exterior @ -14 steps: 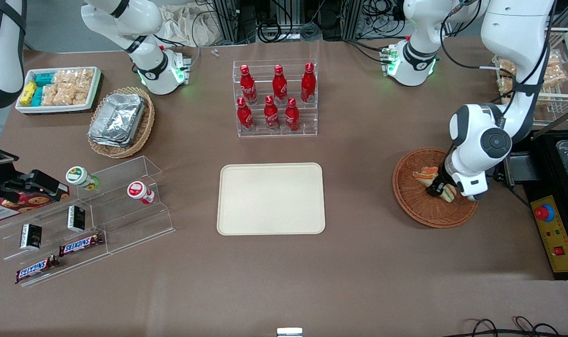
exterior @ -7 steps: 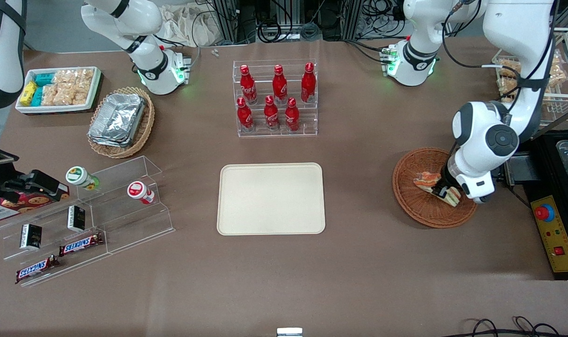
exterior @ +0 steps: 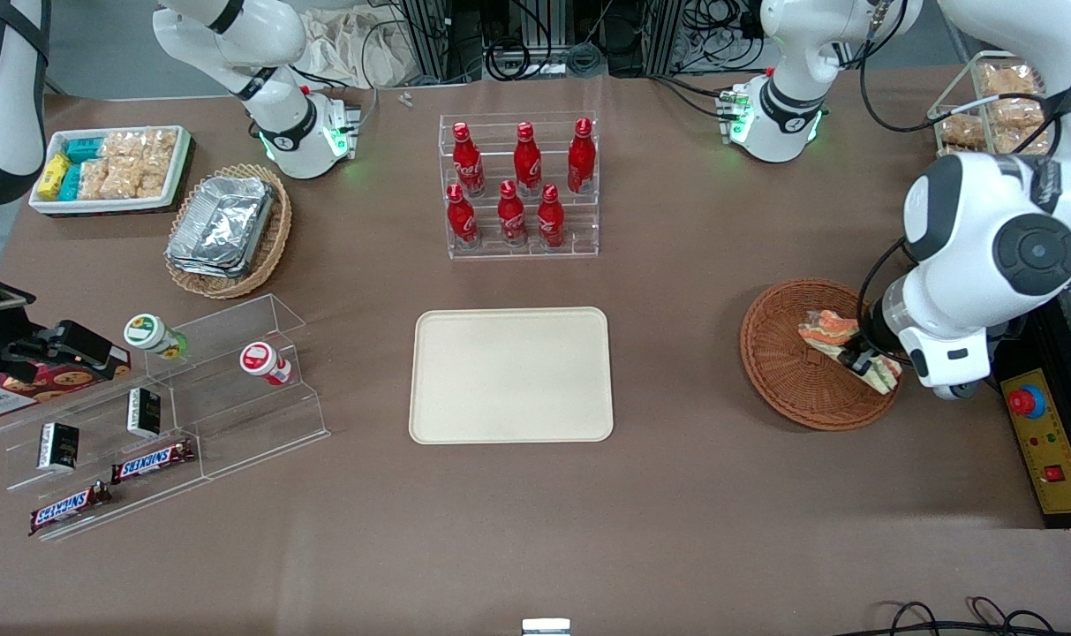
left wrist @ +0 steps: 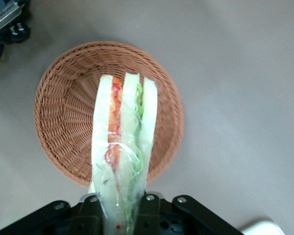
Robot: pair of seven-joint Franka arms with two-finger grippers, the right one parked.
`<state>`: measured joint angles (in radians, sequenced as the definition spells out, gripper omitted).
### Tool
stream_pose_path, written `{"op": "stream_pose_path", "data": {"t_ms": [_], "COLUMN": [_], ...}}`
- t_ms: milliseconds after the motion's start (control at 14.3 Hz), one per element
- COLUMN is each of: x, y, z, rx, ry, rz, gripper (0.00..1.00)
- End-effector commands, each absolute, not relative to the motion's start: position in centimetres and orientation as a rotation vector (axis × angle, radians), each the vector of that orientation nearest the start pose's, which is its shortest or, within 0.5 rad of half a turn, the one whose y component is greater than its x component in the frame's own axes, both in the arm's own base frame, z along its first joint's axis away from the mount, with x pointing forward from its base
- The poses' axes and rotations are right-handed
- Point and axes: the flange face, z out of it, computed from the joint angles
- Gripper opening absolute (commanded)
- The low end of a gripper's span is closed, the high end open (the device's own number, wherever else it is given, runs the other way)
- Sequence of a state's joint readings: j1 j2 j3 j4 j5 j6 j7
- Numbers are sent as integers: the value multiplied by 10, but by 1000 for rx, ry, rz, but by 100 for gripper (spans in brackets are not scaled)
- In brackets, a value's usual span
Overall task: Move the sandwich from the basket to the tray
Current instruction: 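Carry the sandwich over the cream tray with the left gripper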
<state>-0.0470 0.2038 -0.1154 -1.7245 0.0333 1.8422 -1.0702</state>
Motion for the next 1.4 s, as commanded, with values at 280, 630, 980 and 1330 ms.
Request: {"op": "stream_pose_path", "data": {"t_ms": [280, 630, 980, 1330], "x": [580, 565, 550, 552], "y": [-269, -396, -454, -454], "z": [486, 398, 291, 245], "rx": [-3125, -3310, -3319, -3267], "ry": [-584, -235, -152, -195], "rz": [275, 267, 230, 147], "gripper": [0, 0, 0, 0]}}
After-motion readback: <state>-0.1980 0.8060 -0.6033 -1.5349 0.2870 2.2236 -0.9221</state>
